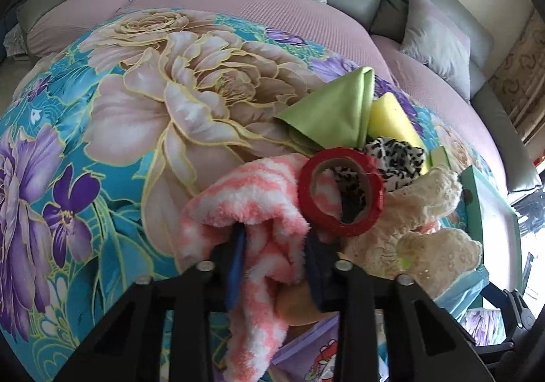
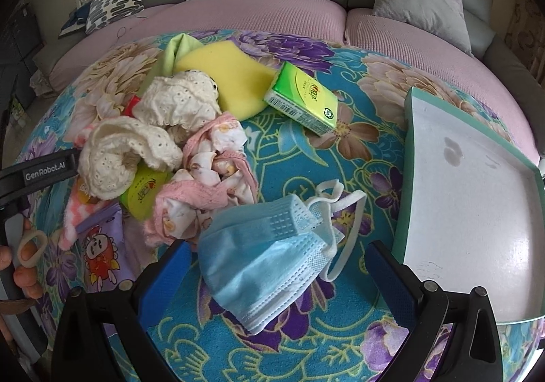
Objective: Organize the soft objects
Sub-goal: 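Grasp the pink striped towel with left tool while right tool grasps the blue mask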
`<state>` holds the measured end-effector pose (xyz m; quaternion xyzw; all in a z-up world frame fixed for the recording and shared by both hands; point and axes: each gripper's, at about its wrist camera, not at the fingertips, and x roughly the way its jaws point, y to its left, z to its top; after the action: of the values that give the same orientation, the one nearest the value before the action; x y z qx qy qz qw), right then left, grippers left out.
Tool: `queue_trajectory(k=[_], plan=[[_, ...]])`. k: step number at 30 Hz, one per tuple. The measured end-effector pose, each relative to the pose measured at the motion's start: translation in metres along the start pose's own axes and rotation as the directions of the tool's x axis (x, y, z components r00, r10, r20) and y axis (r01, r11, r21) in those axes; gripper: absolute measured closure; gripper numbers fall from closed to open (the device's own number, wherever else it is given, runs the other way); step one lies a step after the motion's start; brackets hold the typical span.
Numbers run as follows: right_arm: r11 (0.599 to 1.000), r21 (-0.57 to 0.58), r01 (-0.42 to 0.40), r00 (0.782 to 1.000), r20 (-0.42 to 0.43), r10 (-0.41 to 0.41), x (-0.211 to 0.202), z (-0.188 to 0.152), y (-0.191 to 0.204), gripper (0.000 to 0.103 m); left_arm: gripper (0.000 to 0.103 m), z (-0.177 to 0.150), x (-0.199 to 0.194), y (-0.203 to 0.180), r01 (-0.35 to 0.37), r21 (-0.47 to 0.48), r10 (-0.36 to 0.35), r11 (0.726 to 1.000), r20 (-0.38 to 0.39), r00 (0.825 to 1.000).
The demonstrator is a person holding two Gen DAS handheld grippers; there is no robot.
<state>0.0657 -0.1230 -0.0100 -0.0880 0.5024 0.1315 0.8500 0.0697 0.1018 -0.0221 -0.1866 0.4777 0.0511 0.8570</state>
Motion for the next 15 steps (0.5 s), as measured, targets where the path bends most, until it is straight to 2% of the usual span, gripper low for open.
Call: queue_trajectory(k=[5,11,15], plan=[[1.000,-0.007,-0.019,1.000,-0.006,0.019,0.003,-0.001,0.002,0.001,0.085,0.000,-0.005,-0.004,-0.002,0.019,0.002,1.000,0.023,1.000],[0.999,-0.015,-0.043,0.999,-0.006,0.043,0.004,-0.002,0.005,0.013,0.089,0.003,-0.011,-0.002,0.002,0.010,-0.002,1.000,0.052,0.999],[0.998,-0.020,-0.059,0.998,-0.002,0.059,0.003,-0.002,0.007,0.019,0.090,0.006,-0.025,0.001,0.011,-0.005,-0.010,1.000,0.108,0.994]])
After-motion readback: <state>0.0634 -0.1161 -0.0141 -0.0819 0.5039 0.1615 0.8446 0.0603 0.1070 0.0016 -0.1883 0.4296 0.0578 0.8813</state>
